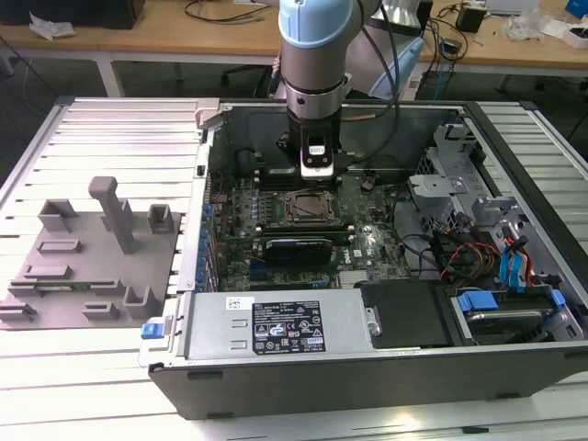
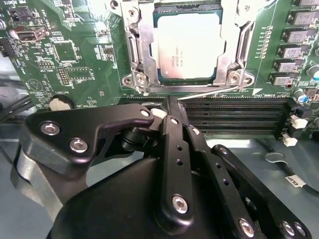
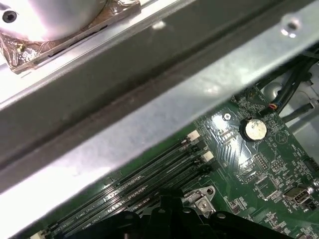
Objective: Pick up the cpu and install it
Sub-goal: 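Install the first cpu locking lever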
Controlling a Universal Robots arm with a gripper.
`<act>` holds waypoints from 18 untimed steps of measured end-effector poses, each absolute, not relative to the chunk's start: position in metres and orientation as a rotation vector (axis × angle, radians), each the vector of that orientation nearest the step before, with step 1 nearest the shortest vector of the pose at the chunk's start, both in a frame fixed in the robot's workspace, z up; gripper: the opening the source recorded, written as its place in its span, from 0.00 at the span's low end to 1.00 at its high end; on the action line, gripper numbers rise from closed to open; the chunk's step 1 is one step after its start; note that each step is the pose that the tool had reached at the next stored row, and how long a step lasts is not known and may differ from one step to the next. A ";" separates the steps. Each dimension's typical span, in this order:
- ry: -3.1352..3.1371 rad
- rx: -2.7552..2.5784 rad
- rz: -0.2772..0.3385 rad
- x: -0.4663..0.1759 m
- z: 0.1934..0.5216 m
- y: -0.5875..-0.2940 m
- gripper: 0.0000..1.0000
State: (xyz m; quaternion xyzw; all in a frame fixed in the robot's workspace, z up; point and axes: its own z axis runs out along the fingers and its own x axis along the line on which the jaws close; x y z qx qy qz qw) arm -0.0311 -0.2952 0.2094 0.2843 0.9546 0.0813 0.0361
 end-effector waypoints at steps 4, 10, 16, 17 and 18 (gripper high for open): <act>2.931 0.872 0.236 -0.032 0.209 -0.294 0.11; 2.929 0.871 0.233 -0.035 0.209 -0.292 0.11; 2.927 0.870 0.233 -0.038 0.209 -0.291 0.11; 2.926 0.870 0.233 -0.039 0.209 -0.291 0.11; 2.926 0.870 0.232 -0.039 0.209 -0.291 0.11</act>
